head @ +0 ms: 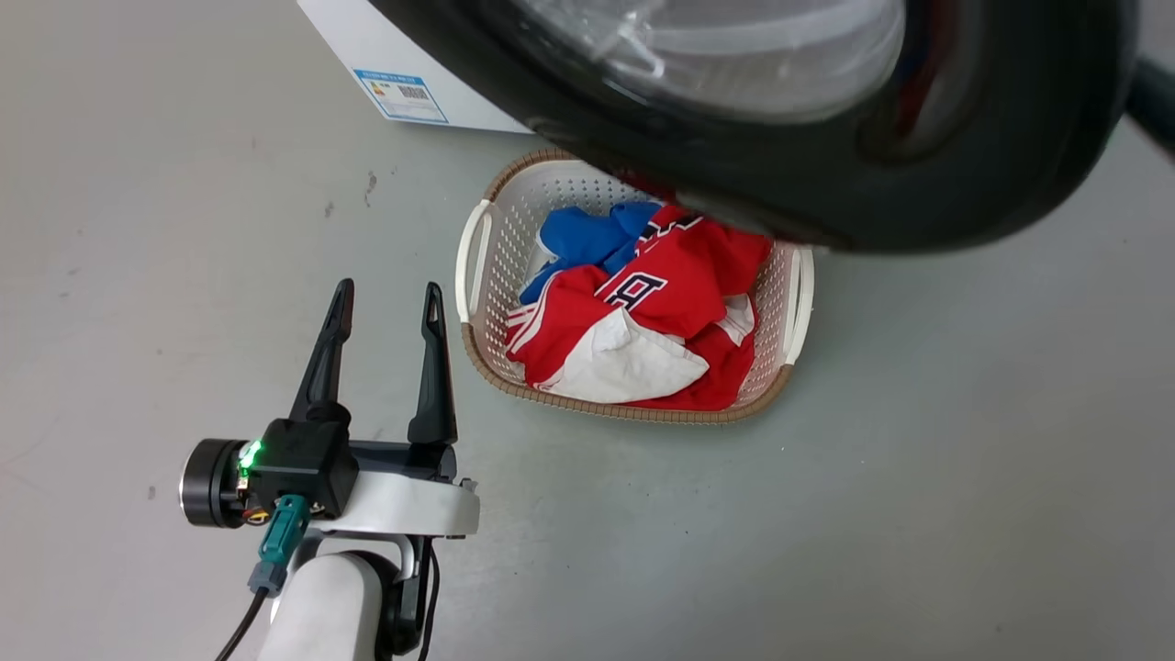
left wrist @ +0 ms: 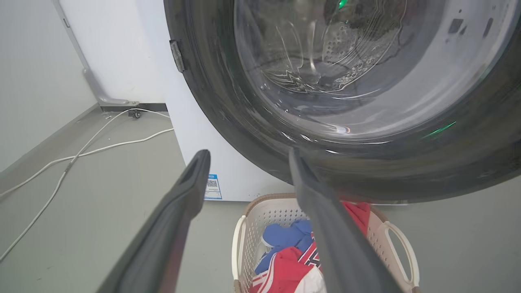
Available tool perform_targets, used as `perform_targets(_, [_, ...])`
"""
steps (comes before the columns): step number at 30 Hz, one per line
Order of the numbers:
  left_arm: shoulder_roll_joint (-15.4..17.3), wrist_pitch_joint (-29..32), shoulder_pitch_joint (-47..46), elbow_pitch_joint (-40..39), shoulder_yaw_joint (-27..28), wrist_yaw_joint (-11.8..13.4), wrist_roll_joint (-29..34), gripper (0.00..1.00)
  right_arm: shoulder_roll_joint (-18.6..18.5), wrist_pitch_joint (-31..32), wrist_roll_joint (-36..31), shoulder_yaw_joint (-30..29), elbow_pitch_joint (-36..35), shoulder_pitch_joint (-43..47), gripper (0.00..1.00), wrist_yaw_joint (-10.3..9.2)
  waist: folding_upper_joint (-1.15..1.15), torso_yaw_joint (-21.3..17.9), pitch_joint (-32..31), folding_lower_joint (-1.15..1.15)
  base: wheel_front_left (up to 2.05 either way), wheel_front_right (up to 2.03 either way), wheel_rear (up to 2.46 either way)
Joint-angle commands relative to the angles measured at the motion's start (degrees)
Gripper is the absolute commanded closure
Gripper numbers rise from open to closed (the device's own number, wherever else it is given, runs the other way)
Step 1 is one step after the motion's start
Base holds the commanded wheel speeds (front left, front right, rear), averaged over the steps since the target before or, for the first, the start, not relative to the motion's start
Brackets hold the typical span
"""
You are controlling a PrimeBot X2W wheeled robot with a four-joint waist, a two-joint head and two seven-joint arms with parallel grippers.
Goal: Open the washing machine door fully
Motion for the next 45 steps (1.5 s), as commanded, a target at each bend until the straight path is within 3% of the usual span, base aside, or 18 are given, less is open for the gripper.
perform_targets(1, [0.0, -0.1, 0.8, -0.1, 0.2, 0.1, 0.0, 0.0, 1.4, 0.3, 0.6, 1.1, -2.3, 2.7, 1.0, 0.18, 0.0, 0.0, -0.7, 0.0, 0.0, 0.0, 0.0])
perform_targets(14, [0.0, -0.1, 2.8, -0.2, 0.9, 0.1, 0.2, 0.0, 2.0, -0.8, 2.0, 2.6, -14.4, 16.9, 1.0, 0.18, 0.0, -0.3, -3.4, 0.0, 0.0, 0.0, 0.0])
perform_targets(25, [0.0, -0.1, 3.8, 0.5, 1.2, -0.4, 1.4, 0.0, 6.4, -1.8, 2.6, 8.3, -21.9, 24.9, 1.0, 0.2, 0.0, -0.4, -6.5, 0.0, 0.0, 0.0, 0.0])
perform_targets(45, [0.0, -0.1, 6.6, 1.1, 0.8, -0.4, 1.7, 0.0, 13.5, -1.6, 3.0, 19.7, -21.5, 32.6, 1.0, 0.18, 0.0, 1.3, -11.6, 0.0, 0.0, 0.0, 0.0])
